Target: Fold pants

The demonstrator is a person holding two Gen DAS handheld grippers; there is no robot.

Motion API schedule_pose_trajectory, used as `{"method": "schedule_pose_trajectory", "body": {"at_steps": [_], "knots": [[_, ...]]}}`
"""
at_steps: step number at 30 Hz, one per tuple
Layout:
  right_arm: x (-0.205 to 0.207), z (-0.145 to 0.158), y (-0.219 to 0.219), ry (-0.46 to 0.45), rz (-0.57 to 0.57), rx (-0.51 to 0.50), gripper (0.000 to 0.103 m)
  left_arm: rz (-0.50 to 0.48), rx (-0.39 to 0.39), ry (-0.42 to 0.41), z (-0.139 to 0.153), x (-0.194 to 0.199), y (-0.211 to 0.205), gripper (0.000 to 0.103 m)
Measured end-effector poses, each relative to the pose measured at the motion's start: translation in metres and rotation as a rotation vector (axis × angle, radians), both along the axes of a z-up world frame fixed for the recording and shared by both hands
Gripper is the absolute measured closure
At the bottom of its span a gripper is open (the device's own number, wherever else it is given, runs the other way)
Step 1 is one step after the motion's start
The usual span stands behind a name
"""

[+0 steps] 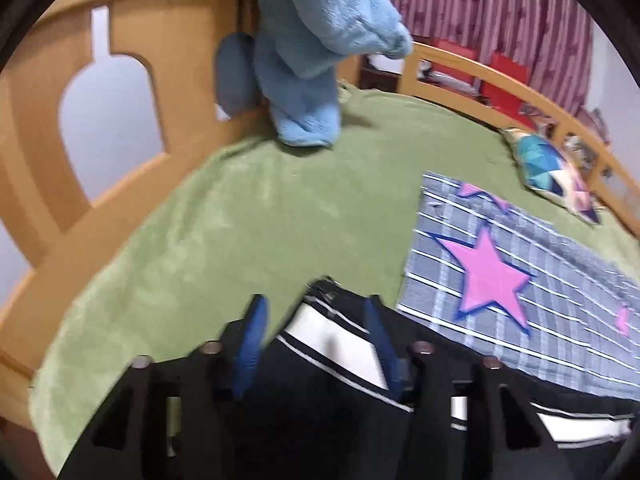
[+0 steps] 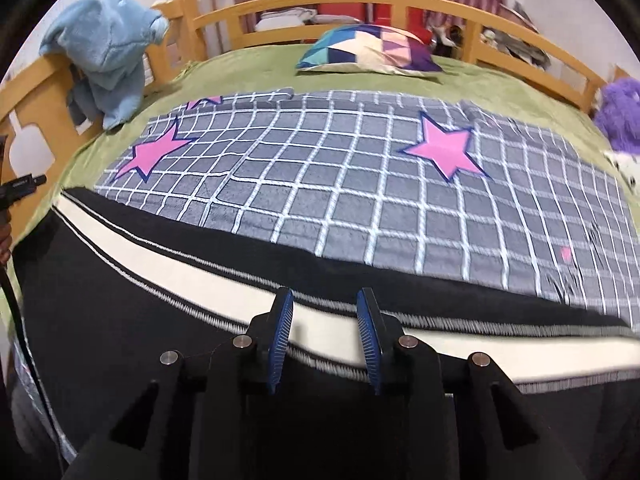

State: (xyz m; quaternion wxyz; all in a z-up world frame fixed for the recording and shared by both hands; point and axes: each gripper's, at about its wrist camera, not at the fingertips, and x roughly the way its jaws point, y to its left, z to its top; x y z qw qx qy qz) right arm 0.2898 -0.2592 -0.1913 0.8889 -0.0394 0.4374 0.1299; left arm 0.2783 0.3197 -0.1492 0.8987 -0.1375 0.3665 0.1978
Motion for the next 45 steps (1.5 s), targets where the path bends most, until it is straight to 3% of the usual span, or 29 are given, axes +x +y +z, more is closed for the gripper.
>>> {"method": "schedule_pose_trajectory", "body": {"at_steps": [1, 2, 8, 11, 12, 13, 15, 17, 20, 23, 26, 27, 28, 30, 32, 34, 37, 40, 43, 45], "knots": [[-0.005, 0.001, -0.005, 0.001, -0.018, 0.009, 0.07, -0.012, -0.007, -0.004, -0.002, -0.002, -0.001, 0.032], [-0.009, 0.001, -0.008, 0.007, -0.029, 0.015, 0.069, -0.026, -0.01, -0.008, -0.005, -0.004, -0.004, 0.031], [-0.04, 0.003, -0.033, 0.033, -0.101, 0.043, 0.069, -0.066, 0.009, 0.064, -0.033, 0.009, -0.01, 0.031], [-0.056, 0.005, -0.05, 0.039, -0.149, 0.035, 0.069, -0.09, 0.038, 0.11, -0.046, 0.034, -0.005, 0.031], [-0.059, 0.006, -0.054, 0.04, -0.164, 0.03, 0.068, -0.09, 0.044, 0.151, -0.053, 0.043, -0.002, 0.034], [-0.063, 0.006, -0.058, 0.042, -0.178, 0.028, 0.068, -0.093, 0.032, 0.182, -0.06, 0.052, 0.001, 0.057], [-0.067, 0.006, -0.068, 0.053, -0.214, 0.034, 0.068, -0.143, -0.02, 0.178, -0.066, 0.061, 0.003, 0.082], [-0.07, 0.005, -0.074, 0.06, -0.241, 0.032, 0.068, -0.177, 0.023, 0.111, -0.054, 0.059, 0.0, 0.082], [-0.074, 0.008, -0.078, 0.044, -0.277, 0.027, 0.068, -0.189, 0.008, 0.055, -0.038, 0.055, 0.007, 0.082], [-0.077, 0.008, -0.08, 0.023, -0.288, 0.047, 0.068, -0.166, 0.034, 0.145, -0.062, 0.067, 0.007, 0.078], [-0.077, -0.006, -0.075, 0.044, -0.28, 0.059, 0.06, -0.138, 0.134, 0.174, -0.067, 0.06, -0.002, 0.058], [-0.076, -0.013, -0.072, 0.059, -0.272, 0.049, 0.058, -0.119, 0.152, 0.17, -0.062, 0.054, -0.004, 0.044], [-0.073, -0.026, -0.067, 0.078, -0.256, 0.009, 0.056, -0.102, 0.161, 0.159, -0.056, 0.045, -0.005, 0.037], [-0.067, -0.046, -0.06, 0.102, -0.263, -0.048, 0.055, -0.107, 0.14, 0.133, -0.042, 0.028, -0.006, 0.037], [-0.067, -0.048, -0.056, 0.072, -0.276, -0.065, 0.056, -0.126, 0.089, 0.125, -0.031, 0.006, -0.011, 0.037], [-0.071, -0.039, -0.058, 0.082, -0.274, -0.02, 0.056, -0.122, 0.03, 0.098, -0.022, -0.019, -0.017, 0.037], [-0.097, -0.01, -0.073, 0.013, -0.283, 0.07, 0.056, -0.169, -0.026, 0.075, -0.016, -0.048, -0.035, 0.037], [-0.132, 0.014, -0.105, -0.047, -0.329, 0.064, 0.044, -0.238, -0.072, 0.081, -0.018, -0.073, -0.066, 0.037], [-0.165, 0.024, -0.163, -0.078, -0.478, 0.042, 0.029, -0.276, -0.09, 0.091, -0.021, -0.092, -0.097, 0.037], [-0.176, 0.019, -0.201, -0.05, -0.579, 0.062, 0.027, -0.301, -0.107, 0.091, -0.023, -0.1, -0.115, 0.037]]}}
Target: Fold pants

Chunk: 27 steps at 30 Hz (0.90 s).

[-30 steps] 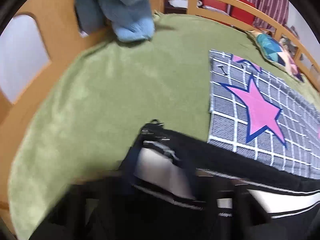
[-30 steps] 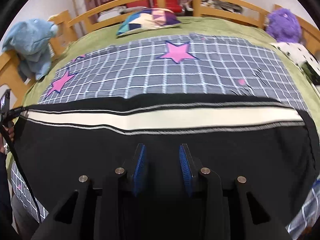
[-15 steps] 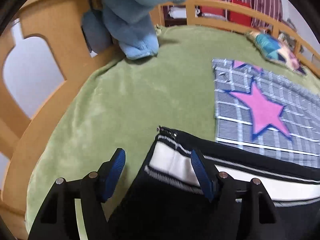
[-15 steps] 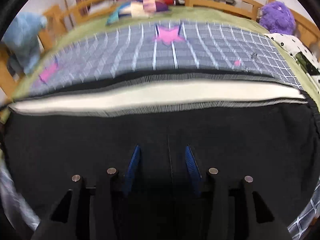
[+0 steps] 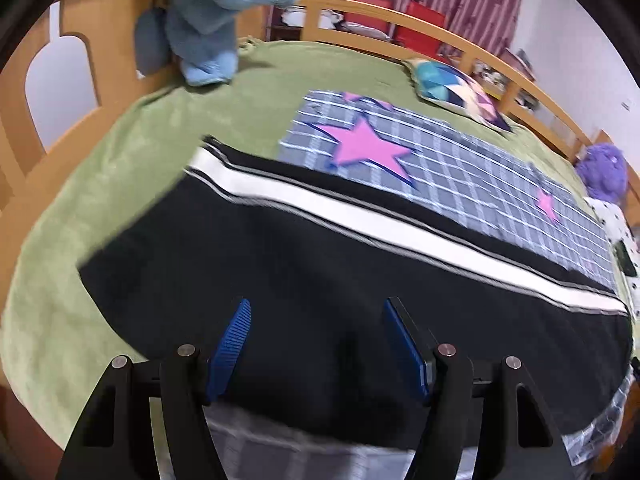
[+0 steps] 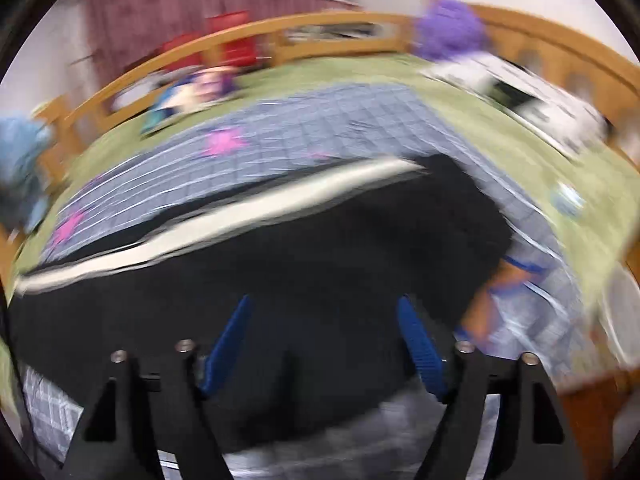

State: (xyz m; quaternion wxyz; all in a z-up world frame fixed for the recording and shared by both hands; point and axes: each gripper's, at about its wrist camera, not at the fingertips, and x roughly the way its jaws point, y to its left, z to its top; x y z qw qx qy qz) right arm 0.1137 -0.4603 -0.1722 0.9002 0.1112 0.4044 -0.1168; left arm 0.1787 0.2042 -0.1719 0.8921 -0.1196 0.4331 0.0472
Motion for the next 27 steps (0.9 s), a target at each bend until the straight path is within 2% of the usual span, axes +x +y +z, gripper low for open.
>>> {"method": "schedule_pose_trajectory", "body": {"at_steps": [4, 10, 11, 12, 14, 16, 17, 19, 20, 21, 22, 24, 25, 26, 27], "knots": [[0.003, -0.028, -0.062, 0.035, -0.091, 0.199, 0.027, -0.046, -0.032, 0.003, -0.004, -0.015, -0.039, 0.037], [0.036, -0.075, -0.096, 0.002, -0.181, 0.287, 0.025, -0.04, -0.086, -0.019, 0.0, -0.03, -0.064, 0.037], [0.045, -0.077, -0.1, -0.035, -0.21, 0.289, 0.03, -0.027, -0.101, -0.026, 0.0, -0.031, -0.065, 0.037], [0.051, -0.076, -0.102, -0.035, -0.226, 0.277, 0.056, -0.018, -0.114, -0.03, 0.0, -0.031, -0.065, 0.037], [0.061, -0.063, -0.101, -0.073, -0.192, 0.269, 0.081, -0.001, -0.137, -0.027, -0.004, -0.03, -0.068, 0.037], [0.057, -0.028, -0.101, -0.157, -0.118, 0.21, 0.081, 0.012, -0.144, -0.014, -0.007, -0.029, -0.071, 0.037], [0.051, -0.013, -0.105, -0.212, -0.101, 0.222, 0.081, 0.016, -0.144, -0.014, -0.008, -0.03, -0.072, 0.037], [0.044, 0.001, -0.114, -0.265, -0.092, 0.239, 0.08, 0.025, -0.14, -0.025, -0.008, -0.034, -0.071, 0.037], [0.046, 0.0, -0.115, -0.268, -0.107, 0.201, 0.077, 0.024, -0.14, -0.03, -0.009, -0.035, -0.07, 0.037], [0.049, -0.008, -0.113, -0.236, -0.104, 0.161, 0.071, 0.023, -0.141, -0.028, -0.01, -0.036, -0.069, 0.037], [0.06, -0.025, -0.112, -0.139, -0.086, 0.129, 0.07, 0.028, -0.138, -0.018, -0.012, -0.037, -0.067, 0.037], [0.077, -0.056, -0.114, 0.028, -0.076, 0.146, 0.062, 0.036, -0.137, -0.01, -0.014, -0.041, -0.061, 0.037], [0.076, -0.07, -0.118, 0.08, -0.072, 0.176, 0.06, 0.043, -0.135, -0.011, -0.013, -0.045, -0.056, 0.037], [0.068, -0.072, -0.122, 0.058, -0.07, 0.196, 0.057, 0.054, -0.13, -0.017, -0.012, -0.05, -0.049, 0.037], [0.061, -0.069, -0.122, 0.044, -0.073, 0.194, 0.046, 0.069, -0.124, -0.025, -0.011, -0.055, -0.042, 0.037]]}}
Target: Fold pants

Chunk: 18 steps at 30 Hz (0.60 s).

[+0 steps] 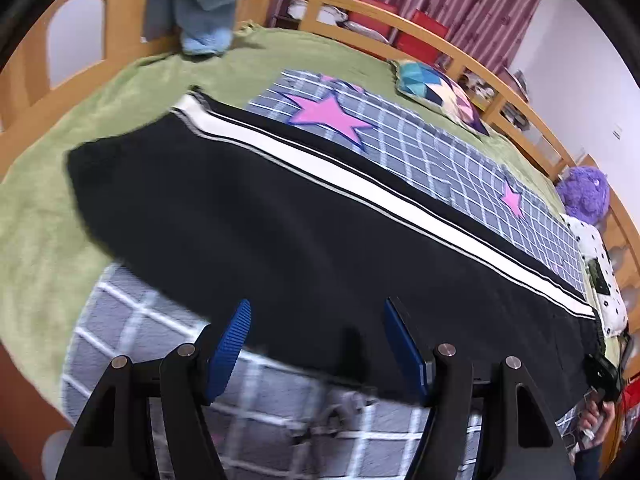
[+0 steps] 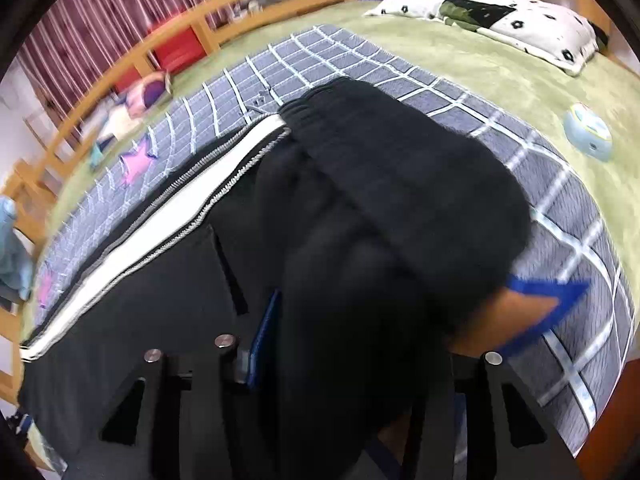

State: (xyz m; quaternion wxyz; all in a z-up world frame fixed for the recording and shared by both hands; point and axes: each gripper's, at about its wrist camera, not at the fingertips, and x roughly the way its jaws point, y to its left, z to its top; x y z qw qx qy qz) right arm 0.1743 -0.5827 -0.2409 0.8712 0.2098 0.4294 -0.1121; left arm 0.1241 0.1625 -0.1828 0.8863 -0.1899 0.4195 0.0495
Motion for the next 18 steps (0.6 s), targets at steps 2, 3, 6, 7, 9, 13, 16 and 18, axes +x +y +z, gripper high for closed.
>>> {"method": "schedule_pose_trajectory", "body": {"at_steps": [2, 3, 6, 7, 9, 13, 16, 18], "knots": [[-0.018, 0.009, 0.002, 0.014, -0.016, -0.047, 0.043, 0.058, 0.013, -0.031, 0.004, -0.014, 0.022, 0.037], [-0.023, 0.014, 0.005, 0.019, -0.018, -0.061, 0.043, 0.092, 0.014, -0.047, 0.005, -0.02, 0.034, 0.037], [-0.042, 0.028, 0.011, 0.037, -0.004, -0.08, 0.043, 0.185, -0.024, -0.077, 0.002, -0.031, 0.077, 0.037], [-0.051, 0.035, 0.017, 0.033, -0.008, -0.1, 0.043, 0.218, -0.052, -0.072, -0.003, -0.03, 0.096, 0.037], [-0.064, 0.047, 0.03, 0.022, -0.014, -0.129, 0.043, 0.246, -0.1, -0.068, -0.01, -0.026, 0.118, 0.038], [-0.075, 0.064, 0.077, 0.003, 0.016, -0.158, 0.043, 0.263, -0.162, -0.072, -0.025, -0.003, 0.157, 0.039], [-0.073, 0.073, 0.11, 0.002, 0.042, -0.208, 0.043, 0.299, -0.221, -0.057, -0.042, 0.015, 0.177, 0.042], [-0.069, 0.076, 0.128, -0.003, 0.068, -0.204, 0.045, 0.299, -0.313, -0.03, -0.059, 0.031, 0.189, 0.052]]}}
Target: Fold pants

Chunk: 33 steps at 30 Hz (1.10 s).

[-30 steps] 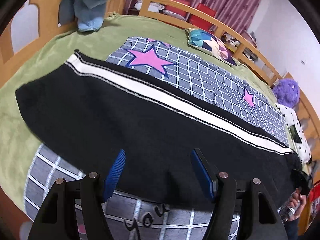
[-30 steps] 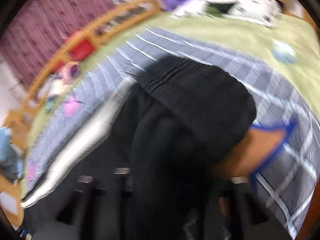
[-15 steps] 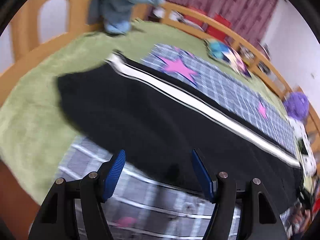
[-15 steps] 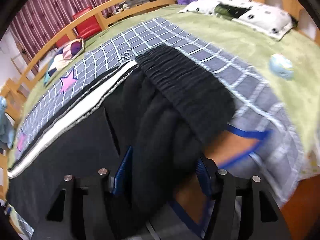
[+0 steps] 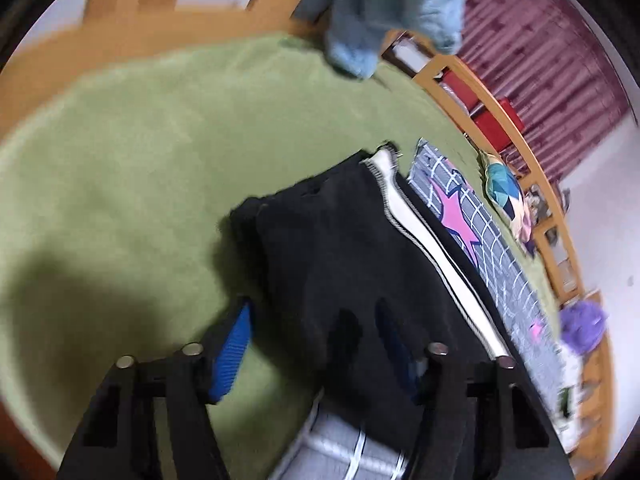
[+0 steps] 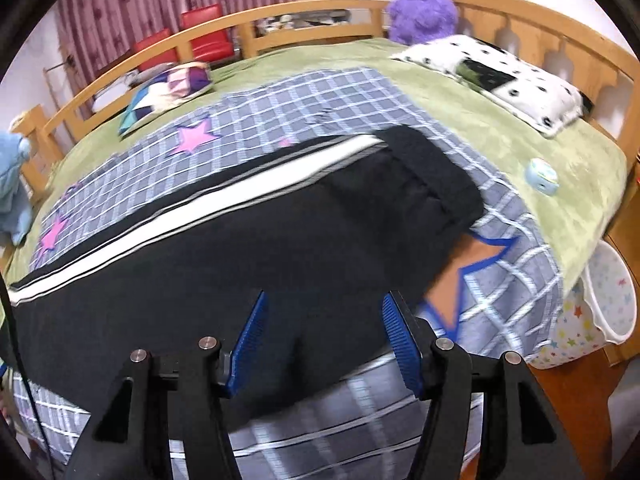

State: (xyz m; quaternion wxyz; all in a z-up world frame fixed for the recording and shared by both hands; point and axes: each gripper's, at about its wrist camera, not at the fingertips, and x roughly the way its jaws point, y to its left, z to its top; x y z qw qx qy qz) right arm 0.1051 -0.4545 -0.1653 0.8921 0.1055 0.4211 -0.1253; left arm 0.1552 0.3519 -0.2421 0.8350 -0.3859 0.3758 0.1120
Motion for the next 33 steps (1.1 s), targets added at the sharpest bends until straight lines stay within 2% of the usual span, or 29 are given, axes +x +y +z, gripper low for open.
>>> {"method": "schedule_pose_trajectory", "body": {"at_steps": [1, 2, 4, 5, 9, 10, 11, 12, 14, 16, 18, 20, 23, 26, 29, 33], "knots": [[0.001, 0.001, 0.009, -0.003, 0.011, 0.003, 0.046, -0.006, -0.009, 0.001, -0.004, 0.005, 0.002, 0.059], [0.001, 0.003, 0.02, -0.006, 0.013, -0.003, 0.048, -0.009, 0.013, 0.004, -0.006, 0.011, 0.003, 0.061], [0.0, 0.005, 0.034, -0.02, 0.005, -0.023, 0.058, -0.005, 0.053, 0.003, -0.01, 0.023, 0.005, 0.063], [-0.002, 0.007, 0.044, -0.036, -0.014, -0.056, 0.065, 0.014, 0.044, 0.006, -0.012, 0.024, 0.008, 0.066], [0.0, 0.01, 0.068, -0.044, 0.005, -0.057, 0.081, 0.1, -0.154, -0.044, -0.022, 0.022, 0.028, 0.087], [0.001, 0.01, 0.074, -0.042, 0.026, -0.047, 0.083, 0.103, -0.177, -0.047, -0.022, 0.023, 0.03, 0.09], [0.003, 0.01, 0.078, -0.042, 0.038, -0.043, 0.084, 0.1, -0.159, -0.043, -0.017, 0.024, 0.027, 0.09], [0.005, 0.009, 0.086, -0.042, 0.067, -0.043, 0.084, 0.095, -0.105, -0.037, -0.009, 0.025, 0.021, 0.091], [0.005, 0.007, 0.099, -0.035, 0.115, -0.061, 0.084, 0.078, 0.077, -0.038, 0.021, 0.023, -0.001, 0.093], [0.004, 0.007, 0.111, -0.033, 0.167, -0.077, 0.082, 0.038, 0.222, -0.1, 0.057, 0.022, -0.028, 0.093], [0.001, 0.006, 0.122, -0.031, 0.205, -0.116, 0.075, -0.027, 0.365, -0.163, 0.095, 0.02, -0.063, 0.093], [-0.001, 0.006, 0.133, -0.035, 0.233, -0.175, 0.071, -0.092, 0.452, -0.213, 0.126, 0.021, -0.102, 0.093], [-0.005, 0.006, 0.133, -0.063, 0.253, -0.188, 0.07, -0.198, 0.503, -0.264, 0.157, 0.028, -0.162, 0.093], [-0.005, 0.003, 0.124, -0.067, 0.251, -0.144, 0.07, -0.303, 0.511, -0.286, 0.167, 0.029, -0.223, 0.093], [0.0, -0.001, 0.114, -0.074, 0.266, -0.108, 0.07, -0.416, 0.53, -0.282, 0.161, 0.032, -0.291, 0.093], [0.001, -0.004, 0.1, -0.094, 0.263, -0.038, 0.07, -0.519, 0.503, -0.257, 0.13, 0.027, -0.358, 0.093]]}}
